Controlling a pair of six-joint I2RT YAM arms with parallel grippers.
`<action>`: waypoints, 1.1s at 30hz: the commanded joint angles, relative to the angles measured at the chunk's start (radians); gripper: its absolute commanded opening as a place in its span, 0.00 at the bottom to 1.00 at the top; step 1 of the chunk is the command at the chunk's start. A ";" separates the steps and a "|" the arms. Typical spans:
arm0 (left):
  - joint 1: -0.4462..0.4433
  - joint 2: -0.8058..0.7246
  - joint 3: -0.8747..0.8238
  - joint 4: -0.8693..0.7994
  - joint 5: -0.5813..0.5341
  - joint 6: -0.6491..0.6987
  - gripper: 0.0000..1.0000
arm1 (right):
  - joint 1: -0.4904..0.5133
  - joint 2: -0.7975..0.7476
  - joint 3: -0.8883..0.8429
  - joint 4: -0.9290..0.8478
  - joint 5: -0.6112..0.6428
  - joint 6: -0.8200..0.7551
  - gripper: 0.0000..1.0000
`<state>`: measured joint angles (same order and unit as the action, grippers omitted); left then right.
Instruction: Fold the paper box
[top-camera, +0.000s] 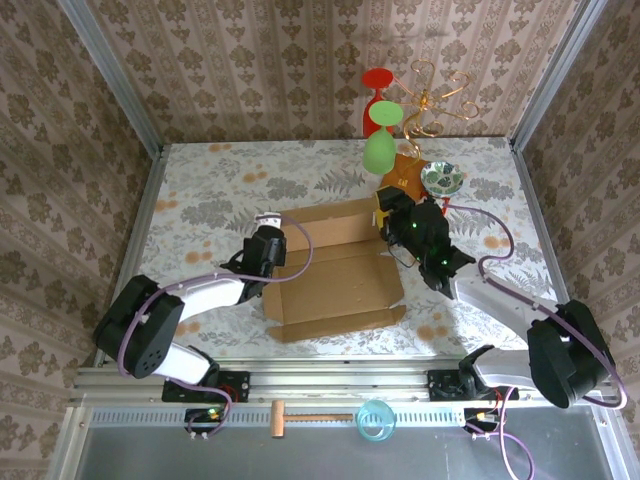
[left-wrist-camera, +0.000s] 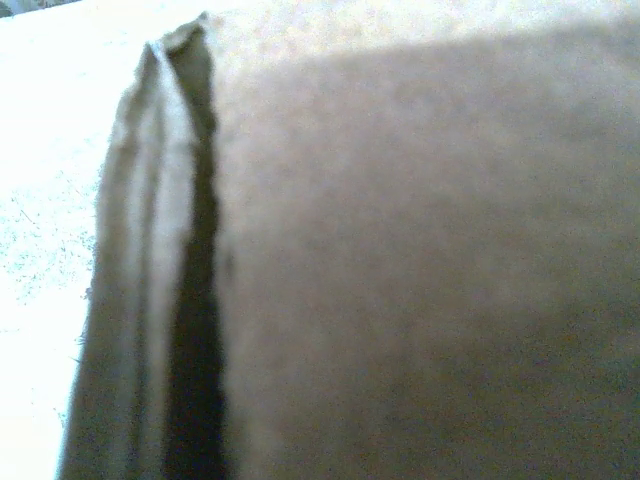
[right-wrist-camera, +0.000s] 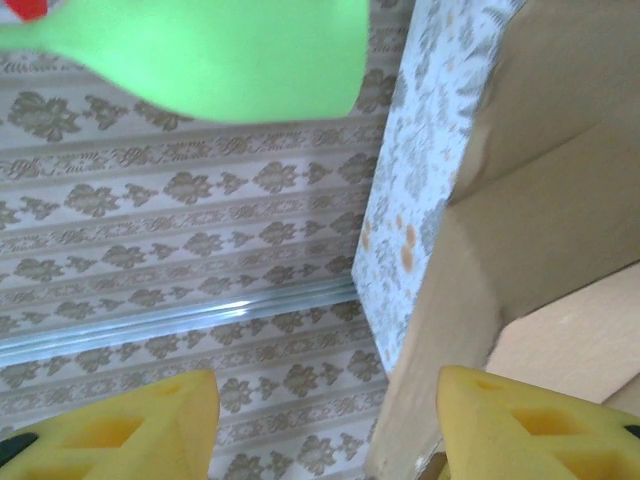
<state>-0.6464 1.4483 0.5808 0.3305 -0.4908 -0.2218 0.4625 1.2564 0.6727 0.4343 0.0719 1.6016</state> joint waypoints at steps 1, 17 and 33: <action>-0.009 0.007 -0.046 0.020 -0.018 0.058 0.00 | -0.013 -0.033 -0.025 -0.070 0.010 -0.034 0.61; -0.094 0.055 -0.035 -0.003 -0.130 0.023 0.04 | 0.022 0.033 0.003 -0.089 -0.008 0.013 0.56; -0.108 0.067 -0.029 -0.011 -0.131 0.007 0.10 | 0.064 0.256 0.041 0.158 -0.009 0.060 0.34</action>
<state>-0.7410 1.4857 0.5564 0.4126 -0.6281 -0.2356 0.5213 1.4994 0.6945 0.5652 0.0517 1.6569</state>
